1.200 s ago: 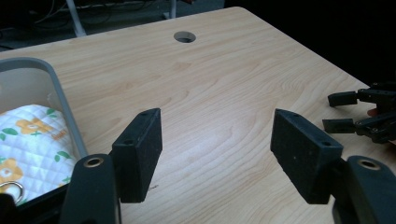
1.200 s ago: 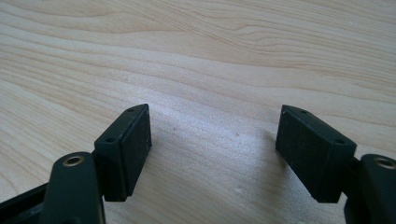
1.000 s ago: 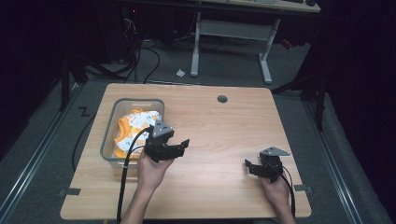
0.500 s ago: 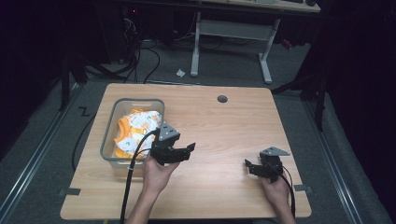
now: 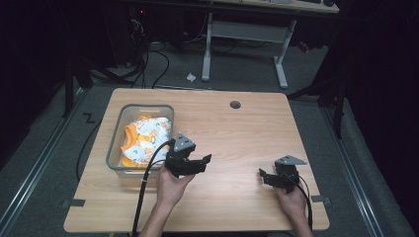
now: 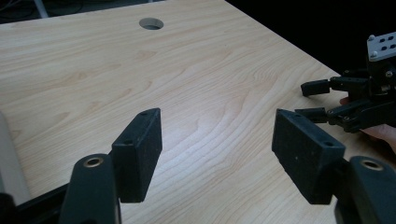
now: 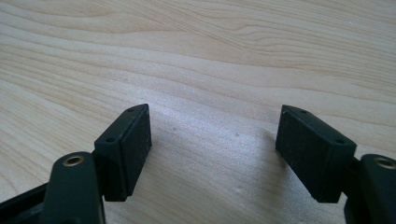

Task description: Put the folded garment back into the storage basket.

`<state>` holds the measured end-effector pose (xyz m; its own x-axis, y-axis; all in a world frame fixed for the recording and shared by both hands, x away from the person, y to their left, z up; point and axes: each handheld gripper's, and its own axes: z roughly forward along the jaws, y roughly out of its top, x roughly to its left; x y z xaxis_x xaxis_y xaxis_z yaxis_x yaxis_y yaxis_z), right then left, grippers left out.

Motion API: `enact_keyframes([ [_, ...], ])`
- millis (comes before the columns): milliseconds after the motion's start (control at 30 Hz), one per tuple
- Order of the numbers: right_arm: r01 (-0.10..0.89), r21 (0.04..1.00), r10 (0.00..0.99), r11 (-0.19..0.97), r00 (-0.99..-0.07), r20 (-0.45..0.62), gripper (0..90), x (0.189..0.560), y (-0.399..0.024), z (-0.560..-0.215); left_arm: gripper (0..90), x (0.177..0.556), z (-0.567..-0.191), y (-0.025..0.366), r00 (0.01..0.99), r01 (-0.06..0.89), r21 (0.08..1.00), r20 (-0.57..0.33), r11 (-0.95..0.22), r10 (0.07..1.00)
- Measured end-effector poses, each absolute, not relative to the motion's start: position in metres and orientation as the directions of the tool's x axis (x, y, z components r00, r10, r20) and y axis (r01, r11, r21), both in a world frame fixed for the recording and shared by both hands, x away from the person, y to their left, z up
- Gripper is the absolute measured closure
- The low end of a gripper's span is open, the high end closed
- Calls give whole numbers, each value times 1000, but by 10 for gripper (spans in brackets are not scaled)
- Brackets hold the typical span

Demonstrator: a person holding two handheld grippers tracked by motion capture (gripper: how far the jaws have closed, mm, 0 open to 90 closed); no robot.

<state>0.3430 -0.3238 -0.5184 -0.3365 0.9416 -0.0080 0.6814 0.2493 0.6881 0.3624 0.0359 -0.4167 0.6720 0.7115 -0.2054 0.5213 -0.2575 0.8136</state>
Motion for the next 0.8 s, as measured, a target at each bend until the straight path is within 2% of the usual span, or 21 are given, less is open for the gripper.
enact_keyframes([
  [800, 681, 688, 942, 249, -337, -8, 269, 343, -324, -518, 345, 367, -441, 19, 674, 545, 795, -226, -267, 704],
])
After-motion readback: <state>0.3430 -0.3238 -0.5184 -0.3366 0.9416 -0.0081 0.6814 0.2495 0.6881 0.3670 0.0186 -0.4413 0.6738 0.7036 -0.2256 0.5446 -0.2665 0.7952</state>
